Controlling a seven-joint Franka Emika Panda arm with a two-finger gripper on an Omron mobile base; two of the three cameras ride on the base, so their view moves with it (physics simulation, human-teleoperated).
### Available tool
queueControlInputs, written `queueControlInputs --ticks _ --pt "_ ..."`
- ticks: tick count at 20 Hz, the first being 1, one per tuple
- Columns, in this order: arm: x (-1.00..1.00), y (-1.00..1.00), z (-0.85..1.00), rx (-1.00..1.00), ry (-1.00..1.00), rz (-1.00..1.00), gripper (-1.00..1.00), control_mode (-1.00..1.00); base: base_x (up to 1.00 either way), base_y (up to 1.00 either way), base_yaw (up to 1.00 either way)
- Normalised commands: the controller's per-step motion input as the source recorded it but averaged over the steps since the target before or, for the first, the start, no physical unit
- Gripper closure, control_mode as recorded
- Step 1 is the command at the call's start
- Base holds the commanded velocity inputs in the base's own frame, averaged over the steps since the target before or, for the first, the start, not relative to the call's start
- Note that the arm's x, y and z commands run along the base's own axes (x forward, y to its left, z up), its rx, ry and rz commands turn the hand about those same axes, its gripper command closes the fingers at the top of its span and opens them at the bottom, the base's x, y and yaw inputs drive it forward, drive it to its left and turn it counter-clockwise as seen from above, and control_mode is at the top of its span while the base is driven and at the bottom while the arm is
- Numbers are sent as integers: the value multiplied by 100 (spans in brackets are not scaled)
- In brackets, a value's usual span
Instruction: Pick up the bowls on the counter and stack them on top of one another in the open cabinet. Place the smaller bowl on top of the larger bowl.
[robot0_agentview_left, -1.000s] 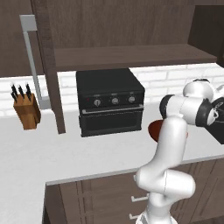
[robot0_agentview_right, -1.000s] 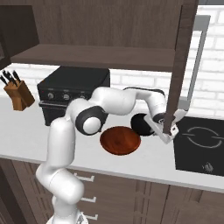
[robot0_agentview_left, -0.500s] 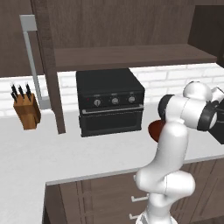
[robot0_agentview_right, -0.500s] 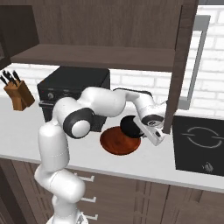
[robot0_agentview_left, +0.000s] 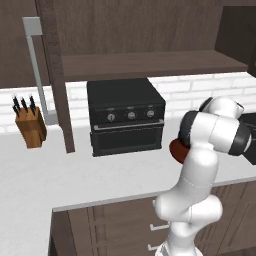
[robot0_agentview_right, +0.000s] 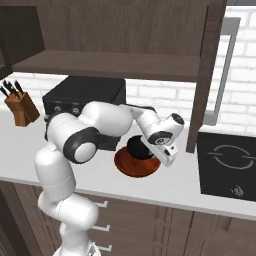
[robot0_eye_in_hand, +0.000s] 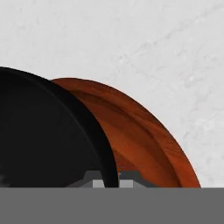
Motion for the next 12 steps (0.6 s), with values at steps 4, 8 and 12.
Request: queueControlInputs --ticks 4,8,12 --pt "0 4 -29 -5 0 0 100 -100 0 0 0" --pt "0 1 -25 -6 -1 0 100 -100 0 0 0" --pt "0 0 -14 -2 0 0 100 -100 0 0 0"
